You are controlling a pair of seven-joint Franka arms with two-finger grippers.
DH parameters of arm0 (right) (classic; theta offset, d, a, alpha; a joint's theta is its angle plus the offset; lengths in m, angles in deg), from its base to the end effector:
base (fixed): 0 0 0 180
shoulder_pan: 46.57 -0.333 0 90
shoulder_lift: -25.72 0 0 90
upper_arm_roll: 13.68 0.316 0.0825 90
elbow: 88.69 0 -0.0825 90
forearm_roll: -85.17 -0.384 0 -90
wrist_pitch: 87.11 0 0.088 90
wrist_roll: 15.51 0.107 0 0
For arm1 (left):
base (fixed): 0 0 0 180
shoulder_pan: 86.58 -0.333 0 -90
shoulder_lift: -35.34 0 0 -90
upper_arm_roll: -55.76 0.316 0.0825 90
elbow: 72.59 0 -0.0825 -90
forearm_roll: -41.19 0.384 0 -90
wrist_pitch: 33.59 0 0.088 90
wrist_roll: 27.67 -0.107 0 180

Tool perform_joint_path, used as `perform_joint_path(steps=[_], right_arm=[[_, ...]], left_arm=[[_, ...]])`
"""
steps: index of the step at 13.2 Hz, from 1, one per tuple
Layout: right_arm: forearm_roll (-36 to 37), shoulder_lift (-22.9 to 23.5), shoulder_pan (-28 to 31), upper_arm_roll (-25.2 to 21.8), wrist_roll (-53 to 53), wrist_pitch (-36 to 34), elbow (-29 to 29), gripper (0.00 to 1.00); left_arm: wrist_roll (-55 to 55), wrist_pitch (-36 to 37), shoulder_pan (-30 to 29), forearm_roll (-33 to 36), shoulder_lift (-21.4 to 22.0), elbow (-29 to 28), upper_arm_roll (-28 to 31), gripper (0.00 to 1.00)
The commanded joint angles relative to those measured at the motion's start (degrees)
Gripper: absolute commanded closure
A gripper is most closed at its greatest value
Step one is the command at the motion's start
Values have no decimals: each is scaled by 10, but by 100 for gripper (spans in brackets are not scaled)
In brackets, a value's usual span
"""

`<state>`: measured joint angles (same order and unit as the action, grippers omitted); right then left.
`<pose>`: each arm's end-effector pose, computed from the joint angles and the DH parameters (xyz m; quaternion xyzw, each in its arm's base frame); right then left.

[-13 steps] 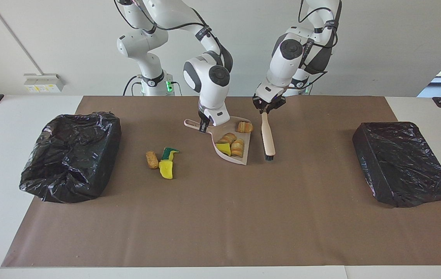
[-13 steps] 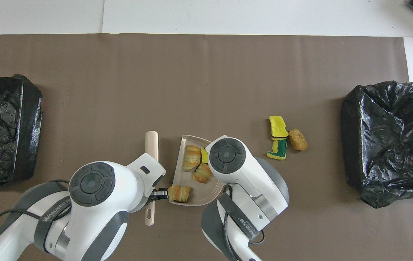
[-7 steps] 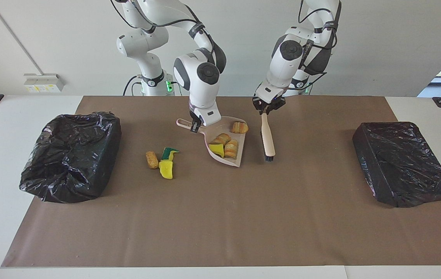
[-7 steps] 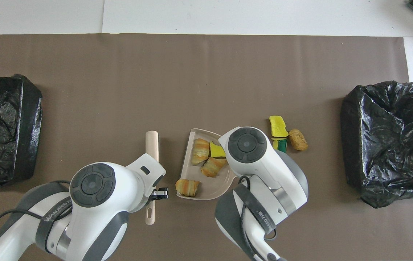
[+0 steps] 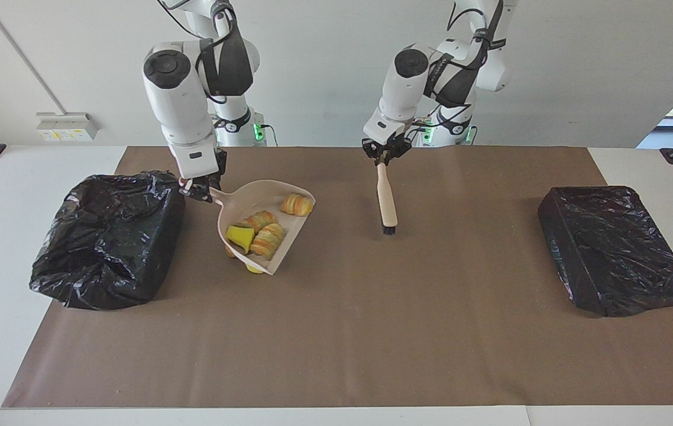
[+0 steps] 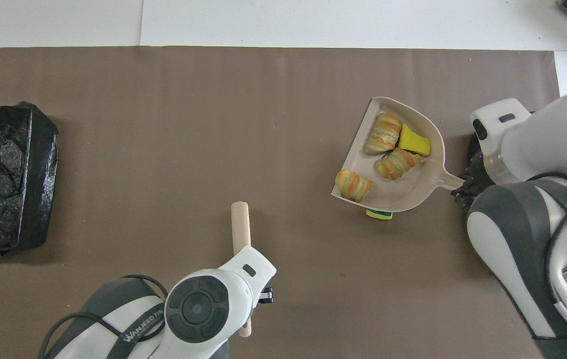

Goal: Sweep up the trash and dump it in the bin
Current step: 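Carry the dustpan to the bin nearest the right gripper and tip it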

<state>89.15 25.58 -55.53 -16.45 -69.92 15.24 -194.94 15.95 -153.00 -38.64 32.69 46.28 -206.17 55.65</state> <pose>0.5518 0.0538 0.5096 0.8581 0.5113 -0.0437 0.0173 0.3094 -0.3553 0.4099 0.9976 -0.0003 -0.0650 0.0240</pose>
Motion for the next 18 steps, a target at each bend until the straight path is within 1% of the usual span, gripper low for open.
perform_joint_path(steps=[1, 3, 5, 7, 10, 12, 13, 14, 15, 16, 17, 18], right_arm=[[2, 6, 47, 7, -33, -27, 26, 100], [16, 6, 95, 5, -85, -27, 32, 100], [34, 7, 152, 5, -156, -18, 36, 100], [65, 7, 202, 5, -219, -4, 35, 100], [130, 6, 258, 5, -326, 28, 34, 100], [212, 3, 263, 6, -398, 51, 26, 100], [257, 2, 259, 7, -411, 71, 15, 100], [283, 6, 257, 7, -421, 100, 10, 100], [305, 8, 250, 7, -431, 111, 6, 100], [353, 8, 237, 9, -439, 116, -3, 100], [384, 8, 231, 10, -452, 132, -12, 100], [395, 9, 229, 10, -463, 153, -25, 100]], left_arm=[[72, -30, 79, -4, 6, -31, 7, 100], [122, -70, 132, -4, 6, -59, 7, 100], [159, -92, 170, -4, 7, -74, 7, 100], [185, -93, 191, -4, 7, -75, 7, 100], [198, -108, 197, -4, 6, -85, 5, 100], [201, -121, 203, -4, 6, -92, 5, 100], [201, -117, 203, -4, 6, -93, 5, 100], [201, -117, 203, -6, 6, -96, 5, 100], [201, -117, 203, -7, 5, -96, 5, 100], [196, -117, 203, -7, 4, -96, 5, 100], [195, -117, 203, -8, 4, -96, 5, 100], [194, -116, 203, -8, 4, -96, 5, 100]])
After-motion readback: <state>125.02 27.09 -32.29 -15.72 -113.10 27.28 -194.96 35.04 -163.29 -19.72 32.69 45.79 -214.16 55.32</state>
